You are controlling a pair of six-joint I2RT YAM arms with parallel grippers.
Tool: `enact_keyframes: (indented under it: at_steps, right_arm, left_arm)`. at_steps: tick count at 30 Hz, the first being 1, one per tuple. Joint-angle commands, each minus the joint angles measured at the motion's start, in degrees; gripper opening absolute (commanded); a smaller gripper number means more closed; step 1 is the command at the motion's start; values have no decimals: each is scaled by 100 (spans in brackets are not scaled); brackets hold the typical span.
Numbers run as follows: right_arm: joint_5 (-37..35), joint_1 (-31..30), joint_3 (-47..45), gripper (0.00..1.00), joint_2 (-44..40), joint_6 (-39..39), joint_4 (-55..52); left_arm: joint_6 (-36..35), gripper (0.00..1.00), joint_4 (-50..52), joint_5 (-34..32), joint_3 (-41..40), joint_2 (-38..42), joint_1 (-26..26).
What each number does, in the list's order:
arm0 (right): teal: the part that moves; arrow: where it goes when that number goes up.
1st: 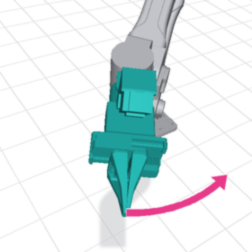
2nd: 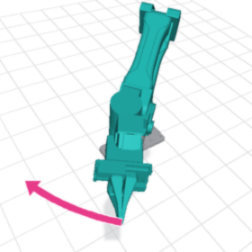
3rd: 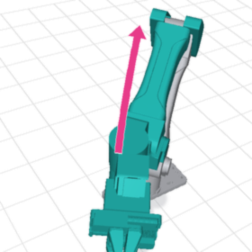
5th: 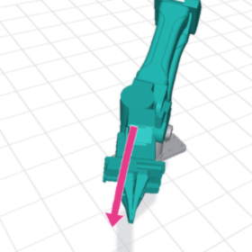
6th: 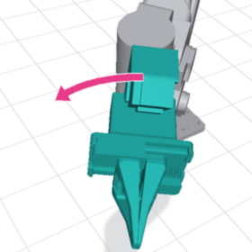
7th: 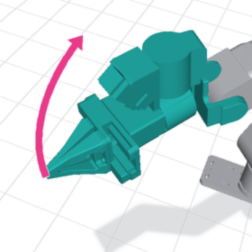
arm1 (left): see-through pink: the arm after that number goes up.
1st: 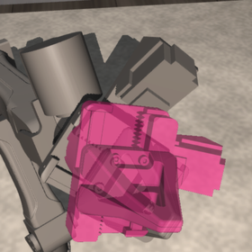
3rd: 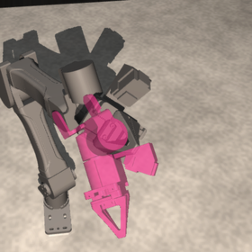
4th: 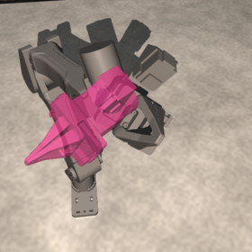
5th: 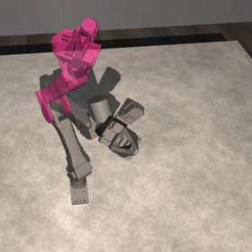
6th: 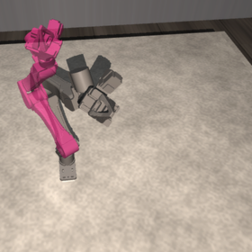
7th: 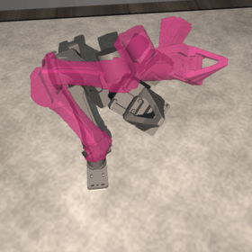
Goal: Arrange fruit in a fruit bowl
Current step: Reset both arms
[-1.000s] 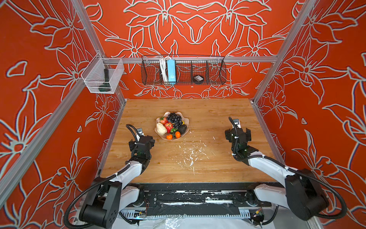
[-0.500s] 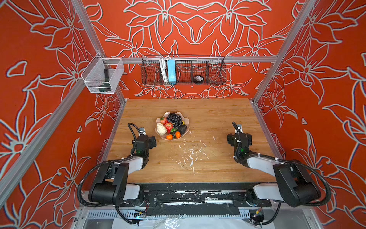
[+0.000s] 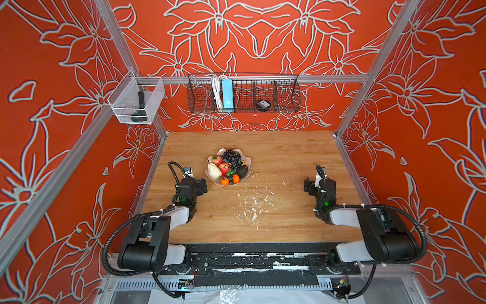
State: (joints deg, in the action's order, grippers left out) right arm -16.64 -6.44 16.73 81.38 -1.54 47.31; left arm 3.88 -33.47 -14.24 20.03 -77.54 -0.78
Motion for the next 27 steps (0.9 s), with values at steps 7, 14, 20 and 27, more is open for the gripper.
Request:
enact_keyframes:
  at_steps: [7,14,20,27]
  right_arm:
    - [153,50,58,98,-25,69,95]
    - [166,47,67,98,-26,76,68]
    - [202,62,111,98,-9,100,-1]
    - [236,108,105,98,-37,119,-17]
  left_arm:
    - [51,98,-43,27,53,29,24]
    - [51,98,-41,27,50,37,21]
    - [51,98,-39,27,49,36,22]
    - [51,98,-42,27,56,35,22]
